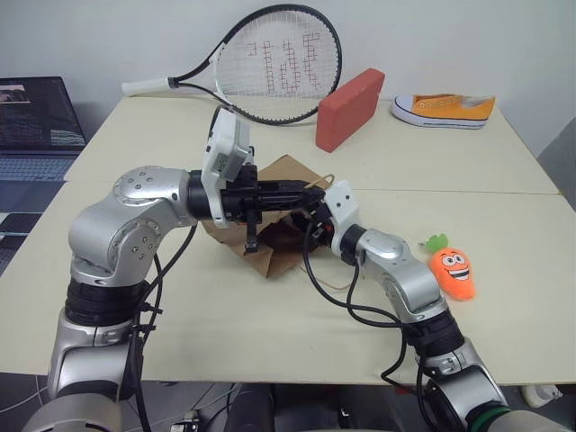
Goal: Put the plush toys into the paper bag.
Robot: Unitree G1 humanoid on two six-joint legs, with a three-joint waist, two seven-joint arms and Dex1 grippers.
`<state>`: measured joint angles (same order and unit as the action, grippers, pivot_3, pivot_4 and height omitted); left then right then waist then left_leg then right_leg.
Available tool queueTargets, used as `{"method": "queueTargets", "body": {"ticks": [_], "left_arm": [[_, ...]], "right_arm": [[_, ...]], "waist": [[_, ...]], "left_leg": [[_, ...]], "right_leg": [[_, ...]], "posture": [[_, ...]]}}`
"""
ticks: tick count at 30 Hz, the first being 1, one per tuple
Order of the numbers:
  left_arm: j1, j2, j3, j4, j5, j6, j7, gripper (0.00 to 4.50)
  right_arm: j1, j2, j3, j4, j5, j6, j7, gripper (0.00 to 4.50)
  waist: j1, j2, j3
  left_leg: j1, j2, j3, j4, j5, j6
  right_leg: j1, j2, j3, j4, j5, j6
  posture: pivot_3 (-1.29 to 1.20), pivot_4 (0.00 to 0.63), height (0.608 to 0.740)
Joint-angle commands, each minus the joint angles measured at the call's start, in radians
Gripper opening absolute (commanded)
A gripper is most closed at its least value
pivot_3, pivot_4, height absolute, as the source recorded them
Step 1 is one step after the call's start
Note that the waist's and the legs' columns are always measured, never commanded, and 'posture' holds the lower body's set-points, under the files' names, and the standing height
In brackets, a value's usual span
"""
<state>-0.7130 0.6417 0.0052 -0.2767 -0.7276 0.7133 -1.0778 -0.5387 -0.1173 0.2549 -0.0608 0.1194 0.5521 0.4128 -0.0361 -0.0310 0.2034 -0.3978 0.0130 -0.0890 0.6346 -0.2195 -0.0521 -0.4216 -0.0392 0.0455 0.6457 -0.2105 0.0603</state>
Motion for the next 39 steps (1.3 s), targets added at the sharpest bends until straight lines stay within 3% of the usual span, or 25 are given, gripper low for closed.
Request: {"method": "queueTargets", "body": {"ticks": [1,5,14,20,25,31,39], "left_arm": [[0.001,0.002,0.006,-0.028,-0.002,-0.015,0.006,0.00],[0.003,-0.005,-0.004,-0.022,0.011,-0.023,0.009,0.00],[0.005,-0.033,-0.040,0.002,0.052,-0.061,0.012,0.00],[0.014,-0.053,-0.050,0.007,0.071,-0.080,0.013,0.00],[0.022,-0.067,-0.061,0.018,0.084,-0.105,0.010,0.00],[0.020,-0.082,-0.070,0.037,0.098,-0.131,0.007,0.00],[0.034,-0.088,-0.077,0.036,0.107,-0.147,0.009,0.00]], "right_arm": [[-0.011,-0.023,-0.024,-0.077,0.010,0.026,0.012,2.95],[-0.004,-0.092,-0.048,-0.201,0.068,0.117,0.074,4.29],[0.109,-0.403,-0.181,-0.504,0.255,0.281,0.279,4.29],[0.301,-0.602,-0.381,-0.574,0.311,0.176,0.402,4.29],[0.559,-0.752,-0.547,-0.548,0.231,0.025,0.482,4.29],[0.767,-0.741,-0.663,-0.455,0.169,-0.134,0.483,4.29],[0.834,-0.602,-0.745,-0.328,0.226,-0.122,0.395,4.29]], "waist": [[-0.001,0.000,0.000],[0.000,0.000,0.000],[0.005,0.000,0.000],[0.004,0.000,0.000],[0.007,0.000,0.000],[0.003,0.000,0.000],[0.004,0.000,0.000]], "left_leg": [[0.000,0.000,0.000,0.000,0.000,0.000],[0.000,0.000,0.000,0.000,0.000,0.000],[-0.001,0.000,0.000,0.000,0.000,0.000],[-0.001,0.000,0.000,0.000,0.000,0.000],[-0.001,0.000,0.001,0.000,0.000,0.000],[0.000,0.000,0.003,0.001,0.000,0.000],[-0.001,0.000,0.003,0.007,0.000,0.000]], "right_leg": [[0.000,0.000,0.000,0.000,0.000,0.000],[0.000,0.000,0.000,0.000,0.000,0.000],[0.000,0.000,0.000,-0.001,0.000,0.000],[0.000,0.000,0.000,-0.001,-0.001,0.000],[0.001,0.000,0.000,-0.002,-0.001,-0.001],[0.001,0.000,0.002,-0.002,-0.003,-0.005],[0.002,0.000,0.003,-0.001,-0.004,-0.005]], "posture": [[0.00,0.150,0.740],[0.00,0.150,0.740],[0.00,0.150,0.740],[0.00,0.150,0.740],[0.00,0.150,0.740],[0.00,0.150,0.740],[0.00,0.150,0.740]]}}
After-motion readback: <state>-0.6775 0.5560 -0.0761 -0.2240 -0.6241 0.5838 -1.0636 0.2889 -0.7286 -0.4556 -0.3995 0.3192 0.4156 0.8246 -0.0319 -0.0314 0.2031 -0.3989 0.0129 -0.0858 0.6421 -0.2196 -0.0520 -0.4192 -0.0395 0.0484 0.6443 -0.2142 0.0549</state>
